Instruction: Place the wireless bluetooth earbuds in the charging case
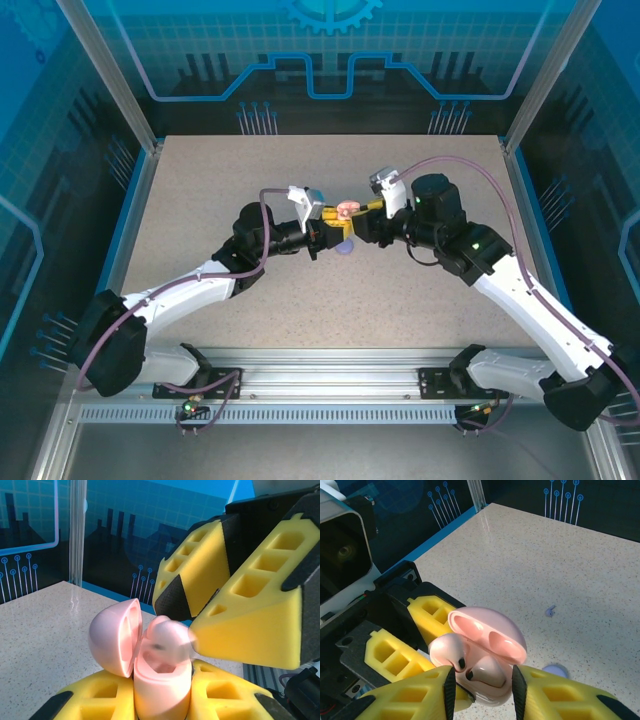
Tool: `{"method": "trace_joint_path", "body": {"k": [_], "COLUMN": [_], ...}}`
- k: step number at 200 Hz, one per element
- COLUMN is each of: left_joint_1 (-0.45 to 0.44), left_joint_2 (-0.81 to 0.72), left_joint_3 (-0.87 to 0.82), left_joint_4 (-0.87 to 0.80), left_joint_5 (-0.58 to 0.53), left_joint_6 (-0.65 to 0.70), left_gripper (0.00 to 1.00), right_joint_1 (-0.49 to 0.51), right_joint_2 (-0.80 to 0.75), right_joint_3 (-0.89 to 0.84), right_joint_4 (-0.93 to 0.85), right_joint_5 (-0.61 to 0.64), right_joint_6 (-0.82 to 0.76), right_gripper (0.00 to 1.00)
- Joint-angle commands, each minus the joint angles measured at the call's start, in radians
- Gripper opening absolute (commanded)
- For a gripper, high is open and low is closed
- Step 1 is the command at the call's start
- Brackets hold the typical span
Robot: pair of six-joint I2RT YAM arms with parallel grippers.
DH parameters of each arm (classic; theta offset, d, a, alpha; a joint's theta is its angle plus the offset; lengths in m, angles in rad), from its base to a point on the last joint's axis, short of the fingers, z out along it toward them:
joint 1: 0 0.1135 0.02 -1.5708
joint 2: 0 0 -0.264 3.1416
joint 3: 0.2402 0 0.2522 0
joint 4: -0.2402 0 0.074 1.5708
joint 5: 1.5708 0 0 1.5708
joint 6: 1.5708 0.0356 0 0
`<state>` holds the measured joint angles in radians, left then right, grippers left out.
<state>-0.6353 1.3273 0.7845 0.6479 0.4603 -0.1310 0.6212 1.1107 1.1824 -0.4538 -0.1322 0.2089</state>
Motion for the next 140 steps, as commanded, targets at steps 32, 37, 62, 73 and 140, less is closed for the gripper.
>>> {"method": "trace_joint_path", "body": {"k": [32, 37, 62, 73, 140], "left_joint_1": [-0.007, -0.007, -0.006, -0.005, 0.006], "left_joint_2": [0.007, 0.007, 0.004, 0.004, -0.012], "left_joint_3": [0.042, 0.041, 0.036, 0.035, 0.031], "left_joint_4": [-0.007, -0.008, -0.011, -0.017, -0.048], "left_joint_5": [0.002, 0.0, -0.012, -0.019, 0.02], "left_joint_6": [0.014, 0.014, 0.014, 0.014, 0.029], "left_gripper": [0.0, 0.0, 0.0, 0.0, 0.0], "right_joint_1": [0.018, 0.019, 0.02, 0.02, -0.098], "right_joint_2": [0.029, 0.028, 0.011, -0.005, -0.057], "right_joint_3": [0.052, 0.052, 0.048, 0.041, -0.009], "right_joint_4": [-0.008, -0.008, -0.005, 0.0, -0.034], "right_joint_5": [-0.008, -0.008, 0.012, 0.037, 0.098], "right_joint_6": [0.007, 0.007, 0.012, 0.015, 0.077], "right_gripper": [0.38, 0.38, 0.41, 0.43, 0.44]}}
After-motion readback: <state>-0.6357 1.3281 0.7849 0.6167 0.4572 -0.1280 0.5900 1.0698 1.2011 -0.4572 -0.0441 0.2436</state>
